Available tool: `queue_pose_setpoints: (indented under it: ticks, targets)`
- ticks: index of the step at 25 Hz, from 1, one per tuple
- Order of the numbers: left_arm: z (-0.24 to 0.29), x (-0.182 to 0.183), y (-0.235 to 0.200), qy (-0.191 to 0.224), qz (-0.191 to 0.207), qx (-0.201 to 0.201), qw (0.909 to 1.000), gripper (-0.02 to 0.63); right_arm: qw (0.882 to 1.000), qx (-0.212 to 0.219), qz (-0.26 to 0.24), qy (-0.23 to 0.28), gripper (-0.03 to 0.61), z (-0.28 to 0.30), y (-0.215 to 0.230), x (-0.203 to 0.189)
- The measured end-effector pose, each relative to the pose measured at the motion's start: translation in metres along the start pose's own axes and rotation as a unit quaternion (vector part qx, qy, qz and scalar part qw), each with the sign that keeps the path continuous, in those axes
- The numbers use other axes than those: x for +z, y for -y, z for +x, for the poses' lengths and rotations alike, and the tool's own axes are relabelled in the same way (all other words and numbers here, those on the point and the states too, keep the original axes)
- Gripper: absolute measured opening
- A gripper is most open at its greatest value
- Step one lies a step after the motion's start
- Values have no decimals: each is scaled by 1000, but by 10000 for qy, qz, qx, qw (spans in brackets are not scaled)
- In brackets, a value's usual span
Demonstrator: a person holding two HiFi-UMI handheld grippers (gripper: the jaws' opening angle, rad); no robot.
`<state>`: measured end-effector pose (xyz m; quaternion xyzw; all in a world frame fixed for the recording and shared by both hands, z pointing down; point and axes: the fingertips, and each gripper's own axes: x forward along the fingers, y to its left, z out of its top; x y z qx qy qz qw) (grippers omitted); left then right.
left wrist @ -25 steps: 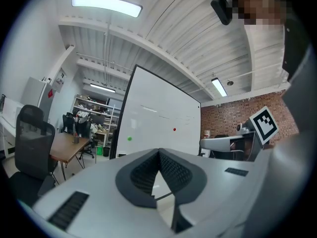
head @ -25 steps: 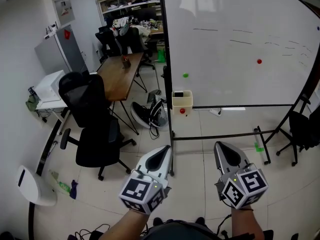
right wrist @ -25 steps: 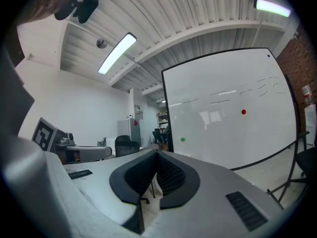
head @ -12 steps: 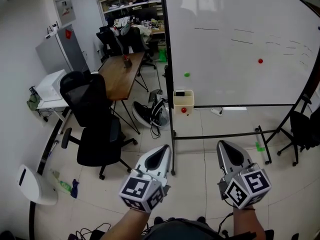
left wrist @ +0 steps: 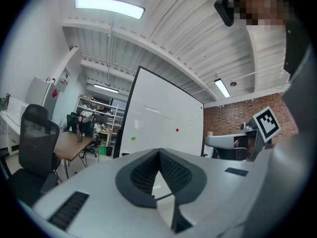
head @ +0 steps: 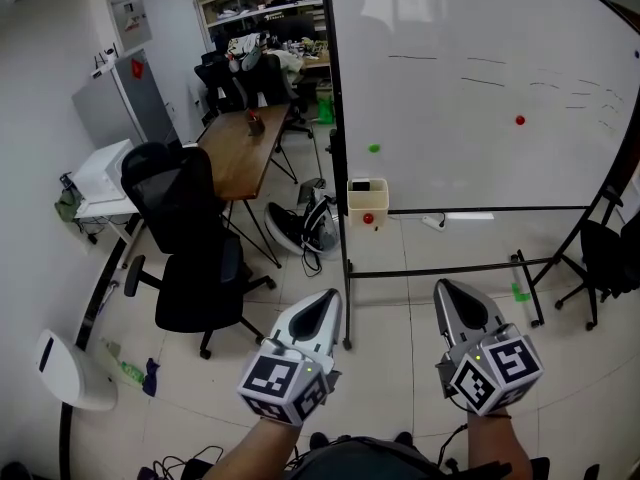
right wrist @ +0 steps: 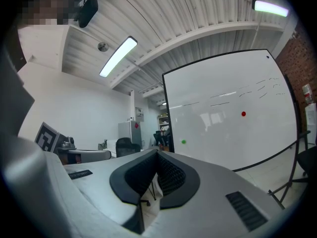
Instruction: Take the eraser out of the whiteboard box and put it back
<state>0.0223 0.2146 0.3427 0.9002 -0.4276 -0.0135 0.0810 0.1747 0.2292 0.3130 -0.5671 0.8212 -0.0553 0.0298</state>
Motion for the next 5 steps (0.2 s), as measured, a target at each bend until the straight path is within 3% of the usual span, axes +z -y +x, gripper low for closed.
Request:
queue_pose_setpoints:
  ticks: [5]
  targets:
    - [0, -3, 0, 54, -48, 41, 10000, 26, 10000, 31, -40, -25, 23, 1, 3, -4]
